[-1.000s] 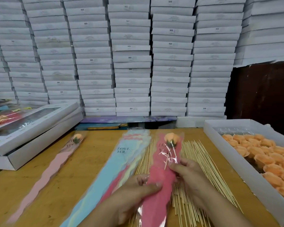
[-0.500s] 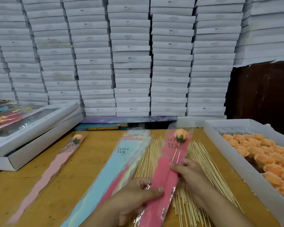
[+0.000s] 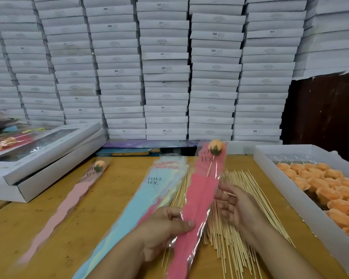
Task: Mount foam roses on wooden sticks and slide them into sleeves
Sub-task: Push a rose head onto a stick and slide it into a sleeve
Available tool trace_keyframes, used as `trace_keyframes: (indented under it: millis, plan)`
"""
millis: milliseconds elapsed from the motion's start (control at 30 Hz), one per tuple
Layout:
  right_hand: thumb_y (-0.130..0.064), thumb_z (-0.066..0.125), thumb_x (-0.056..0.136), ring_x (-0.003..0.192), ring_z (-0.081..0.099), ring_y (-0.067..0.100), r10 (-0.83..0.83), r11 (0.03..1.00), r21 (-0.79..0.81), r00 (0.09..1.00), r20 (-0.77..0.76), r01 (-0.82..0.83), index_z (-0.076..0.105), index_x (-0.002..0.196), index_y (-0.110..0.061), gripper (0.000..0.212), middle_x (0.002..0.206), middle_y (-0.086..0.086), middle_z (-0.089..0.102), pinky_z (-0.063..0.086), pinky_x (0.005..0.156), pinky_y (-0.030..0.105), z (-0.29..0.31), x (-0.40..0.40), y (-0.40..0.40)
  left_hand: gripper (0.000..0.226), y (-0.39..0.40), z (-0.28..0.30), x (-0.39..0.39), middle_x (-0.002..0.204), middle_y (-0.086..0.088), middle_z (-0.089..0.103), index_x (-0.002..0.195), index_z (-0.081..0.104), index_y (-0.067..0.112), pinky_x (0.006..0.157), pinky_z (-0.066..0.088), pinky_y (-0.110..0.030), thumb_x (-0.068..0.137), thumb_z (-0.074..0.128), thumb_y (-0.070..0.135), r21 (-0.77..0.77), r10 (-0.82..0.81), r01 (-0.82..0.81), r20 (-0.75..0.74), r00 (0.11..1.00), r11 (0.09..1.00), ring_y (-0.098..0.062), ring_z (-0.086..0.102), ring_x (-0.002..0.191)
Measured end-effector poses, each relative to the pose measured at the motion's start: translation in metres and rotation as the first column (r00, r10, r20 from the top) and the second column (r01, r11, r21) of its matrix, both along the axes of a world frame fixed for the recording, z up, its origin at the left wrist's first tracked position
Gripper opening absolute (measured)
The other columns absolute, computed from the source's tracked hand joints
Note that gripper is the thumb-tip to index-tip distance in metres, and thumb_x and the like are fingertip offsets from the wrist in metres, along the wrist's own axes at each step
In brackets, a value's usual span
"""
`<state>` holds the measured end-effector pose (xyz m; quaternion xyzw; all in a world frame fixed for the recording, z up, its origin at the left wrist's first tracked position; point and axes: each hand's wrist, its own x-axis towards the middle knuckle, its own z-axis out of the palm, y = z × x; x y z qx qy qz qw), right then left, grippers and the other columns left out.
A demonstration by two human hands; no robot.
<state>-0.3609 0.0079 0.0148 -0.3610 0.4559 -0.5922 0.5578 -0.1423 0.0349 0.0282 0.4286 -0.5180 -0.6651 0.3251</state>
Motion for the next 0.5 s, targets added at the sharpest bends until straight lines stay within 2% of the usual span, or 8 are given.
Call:
trace_keyframes:
  millis: [100,167,267,367,500]
  plan:
    - [-0.025,0.057,0.097,0.056,0.063,0.014,-0.003,1.0,0.009,1.0,-0.014,0.003,0.067,0.111,-0.012,0.022,0.085,0.01,0.077,0.047,0.047,0.025,-0.002,-0.002,-0.001,0.021,-0.002,0.009,0.006,0.079,-0.012,0.072,0.094,0.076,0.004,0.042,0.048,-0.021,0.075,0.08,0.009,-0.016,0.057,-0.057,0.011,0.998,0.998,-0.016,0.067,0.056]
    - [-0.023,0.058,0.096,0.058,0.063,0.014,0.006,1.0,0.015,1.0,-0.019,-0.005,0.066,0.113,-0.012,0.022,0.084,0.009,0.076,0.048,0.047,0.024,-0.002,-0.004,0.0,0.024,-0.004,0.019,0.011,0.079,-0.013,0.073,0.094,0.075,0.004,0.047,0.053,-0.026,0.072,0.08,0.012,-0.018,0.075,-0.075,-0.003,0.997,0.997,-0.018,0.068,0.056]
    - [-0.023,0.061,0.094,0.059,0.063,0.014,0.022,1.0,0.013,1.0,-0.017,-0.022,0.065,0.115,-0.012,0.024,0.082,0.009,0.075,0.05,0.048,0.025,-0.002,-0.004,0.003,0.009,-0.013,0.037,0.024,0.076,-0.012,0.073,0.093,0.071,0.006,0.05,0.058,-0.026,0.084,0.072,0.005,0.013,0.173,-0.173,-0.009,0.985,0.985,-0.017,0.068,0.054]
    - [-0.023,0.062,0.094,0.061,0.063,0.016,0.024,1.0,0.006,1.0,-0.005,-0.024,0.064,0.116,-0.012,0.024,0.082,0.009,0.075,0.051,0.05,0.025,-0.001,-0.005,0.006,0.008,-0.029,0.054,0.051,0.07,-0.01,0.069,0.093,0.065,0.007,0.047,0.055,-0.024,0.097,0.059,0.005,0.022,0.265,-0.267,0.052,0.963,0.963,-0.016,0.065,0.051]
    - [-0.021,0.06,0.095,0.061,0.063,0.015,0.014,1.0,0.004,1.0,0.0,-0.014,0.063,0.116,-0.012,0.023,0.08,0.009,0.075,0.051,0.052,0.026,0.002,-0.005,0.009,0.008,-0.05,0.062,0.103,0.077,-0.01,0.073,0.098,0.069,0.004,0.055,0.057,-0.027,0.097,0.061,0.007,-0.064,0.374,-0.369,0.213,0.903,0.927,-0.017,0.067,0.056]
